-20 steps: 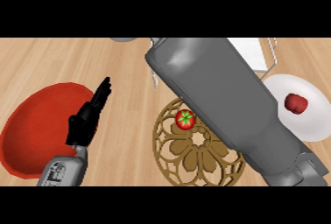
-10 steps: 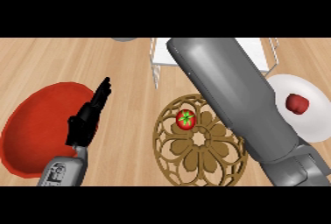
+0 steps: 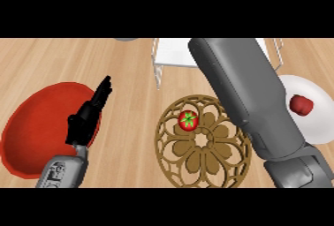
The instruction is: Pick the squash from the placemat and place it in the tiered shelf
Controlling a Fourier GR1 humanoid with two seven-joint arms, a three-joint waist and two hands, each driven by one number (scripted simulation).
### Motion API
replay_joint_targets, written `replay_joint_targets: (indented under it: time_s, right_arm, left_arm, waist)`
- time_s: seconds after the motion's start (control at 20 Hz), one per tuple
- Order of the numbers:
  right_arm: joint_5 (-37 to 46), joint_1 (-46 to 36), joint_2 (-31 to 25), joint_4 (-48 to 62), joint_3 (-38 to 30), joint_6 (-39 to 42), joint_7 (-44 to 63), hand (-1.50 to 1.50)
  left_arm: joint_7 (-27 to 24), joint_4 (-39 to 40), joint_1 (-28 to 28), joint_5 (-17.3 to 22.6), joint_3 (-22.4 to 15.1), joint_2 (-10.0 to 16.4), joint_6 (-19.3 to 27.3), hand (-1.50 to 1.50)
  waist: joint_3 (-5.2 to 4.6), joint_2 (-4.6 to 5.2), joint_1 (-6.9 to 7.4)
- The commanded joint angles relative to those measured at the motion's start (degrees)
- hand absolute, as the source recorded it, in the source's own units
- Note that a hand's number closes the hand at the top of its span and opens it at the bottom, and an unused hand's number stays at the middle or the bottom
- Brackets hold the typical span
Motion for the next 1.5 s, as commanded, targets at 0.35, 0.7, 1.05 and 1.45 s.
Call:
replay_joint_targets:
  time_s: [0.35,0.7,1.05,1.45]
  right_arm:
    - [-4.9,-1.1,-1.0,6.9,-5.6,-9.7,-6.7,1.50]
    - [9.5,0.2,-3.3,10.1,-5.4,-3.2,11.2,-1.50]
    - [2.1,5.1,-3.4,-2.7,-8.6,-5.6,5.8,-1.50]
    - [-4.2,5.4,-1.6,-7.8,-8.8,-2.8,2.5,-1.50]
  left_arm:
    - [2.0,-2.9,1.3,0.3,0.6,0.0,-0.5,0.00]
    - [-1.2,-1.5,4.0,-1.2,-0.9,-1.2,0.3,0.00]
    - [-0.7,-0.8,2.3,-0.1,1.0,0.4,-1.2,0.00]
    - [-0.5,-2.6,4.3,-1.1,-0.1,-1.6,0.3,0.00]
  waist:
    - [-0.02,-0.29,-0.20]
    - [-0.04,-0.44,-0.36]
    - [0.01,-0.61,-1.14]
    - [0.00,-0.50,-0.68]
